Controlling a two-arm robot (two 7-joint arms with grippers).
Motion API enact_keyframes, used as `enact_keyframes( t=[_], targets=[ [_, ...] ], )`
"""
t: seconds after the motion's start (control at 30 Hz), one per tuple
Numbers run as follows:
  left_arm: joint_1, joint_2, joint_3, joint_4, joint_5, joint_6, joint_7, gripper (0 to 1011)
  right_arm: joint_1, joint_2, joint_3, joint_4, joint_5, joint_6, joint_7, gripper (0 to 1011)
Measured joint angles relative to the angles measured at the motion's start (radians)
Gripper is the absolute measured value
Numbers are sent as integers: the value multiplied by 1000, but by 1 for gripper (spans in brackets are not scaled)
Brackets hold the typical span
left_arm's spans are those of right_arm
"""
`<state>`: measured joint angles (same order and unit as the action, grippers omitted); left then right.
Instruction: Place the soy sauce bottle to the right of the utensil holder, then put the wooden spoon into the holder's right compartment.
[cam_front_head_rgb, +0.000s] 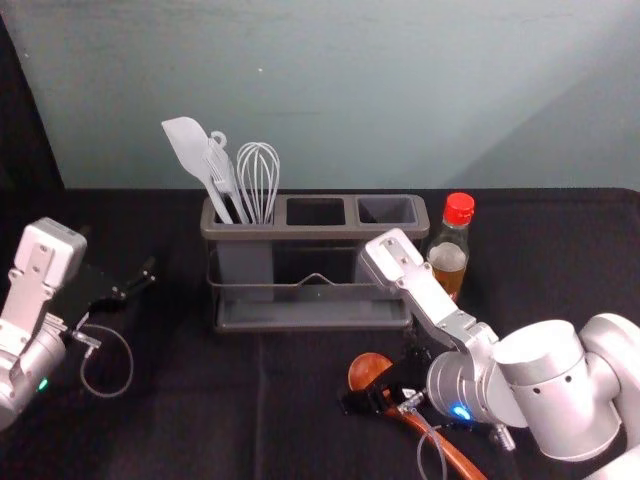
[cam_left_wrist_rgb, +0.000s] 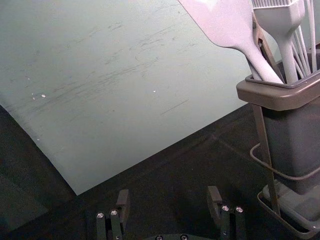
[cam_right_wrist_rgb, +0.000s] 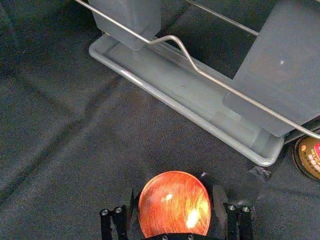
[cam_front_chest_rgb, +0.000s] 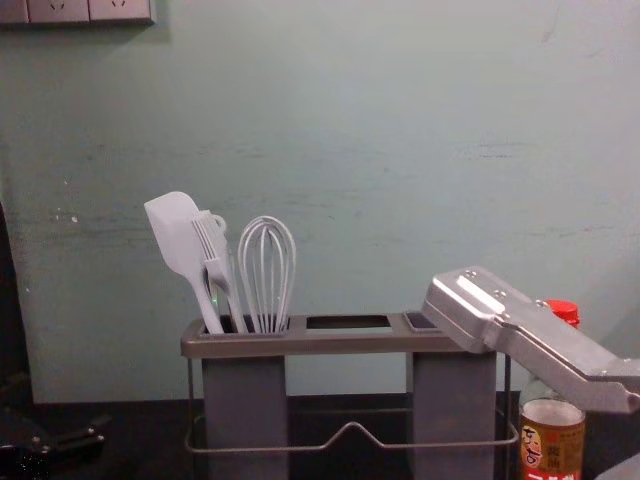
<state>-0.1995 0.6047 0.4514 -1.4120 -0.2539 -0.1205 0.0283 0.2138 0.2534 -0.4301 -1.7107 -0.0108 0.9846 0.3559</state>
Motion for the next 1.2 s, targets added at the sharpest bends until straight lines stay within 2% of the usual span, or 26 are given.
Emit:
enact_keyframes(
  t=[1.03, 1.2],
  targets=[
    [0, 0, 0, 0, 0, 0, 0, 1012, -11, -22, 27, 7, -53, 3, 49, 1003],
    [0, 0, 0, 0, 0, 0, 0, 1011, -13, -26, 33, 6, -61, 3, 59, 908]
  ],
)
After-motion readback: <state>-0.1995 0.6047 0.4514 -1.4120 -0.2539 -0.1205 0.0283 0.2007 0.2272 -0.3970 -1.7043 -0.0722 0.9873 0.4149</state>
